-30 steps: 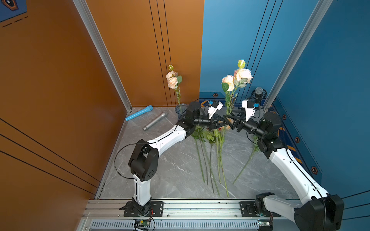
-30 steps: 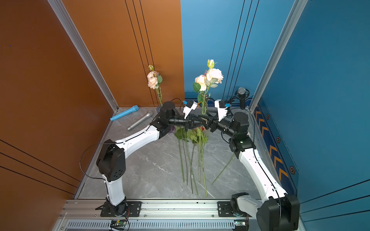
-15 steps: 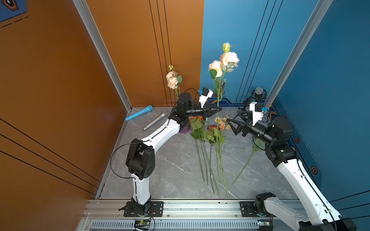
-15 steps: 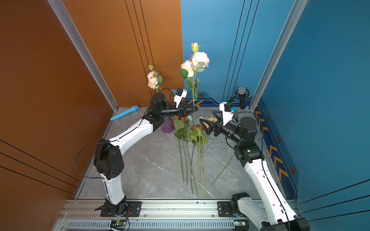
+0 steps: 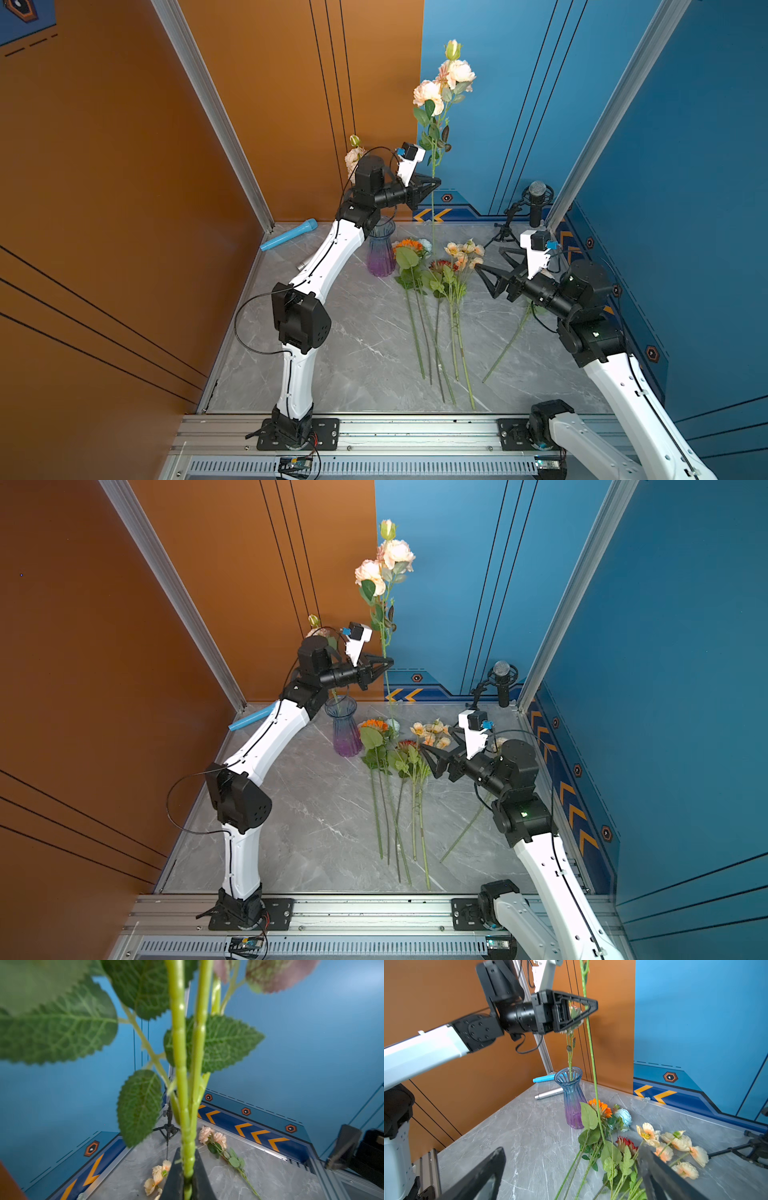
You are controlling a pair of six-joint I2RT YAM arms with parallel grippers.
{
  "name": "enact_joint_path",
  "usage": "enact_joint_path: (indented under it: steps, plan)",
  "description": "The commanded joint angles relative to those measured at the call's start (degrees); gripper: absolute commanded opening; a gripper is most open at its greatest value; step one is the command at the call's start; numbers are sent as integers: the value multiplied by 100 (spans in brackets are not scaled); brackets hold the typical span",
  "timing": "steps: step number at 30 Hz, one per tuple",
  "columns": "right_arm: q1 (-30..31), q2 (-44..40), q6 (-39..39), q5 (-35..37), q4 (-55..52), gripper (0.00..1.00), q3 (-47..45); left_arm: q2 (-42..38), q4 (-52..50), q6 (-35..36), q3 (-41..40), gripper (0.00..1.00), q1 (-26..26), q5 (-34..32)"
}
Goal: Place the pink flowers into the vase
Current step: Place the flower in the vase.
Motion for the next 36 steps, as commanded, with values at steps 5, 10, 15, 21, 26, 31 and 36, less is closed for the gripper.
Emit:
enact_joint_path:
  steps: [5, 10, 15, 21, 26, 31, 36]
  plan:
    - [5, 161, -69, 60, 96, 100, -148, -424, -949, 880, 155, 0, 66, -1074]
    - [1, 220, -50, 52, 210, 100, -215, -805, -947, 1106, -74, 0, 98, -1292]
    - [11, 270, 17, 34, 322, 100, -291, -1040, -921, 1219, -67, 0, 129, -1484]
    - [11, 230, 30, 34, 316, 100, -299, -1408, -629, 1219, -349, 0, 224, -1828]
    - [13, 186, 13, 34, 250, 100, -248, -1974, 376, 1011, -1184, 0, 415, -1985]
    - [10, 147, -18, 60, 158, 100, -220, -2397, 671, 941, -1599, 0, 632, -2087]
    - [21, 177, 12, 52, 179, 100, -193, -2700, 838, 980, -1955, 0, 726, -2217]
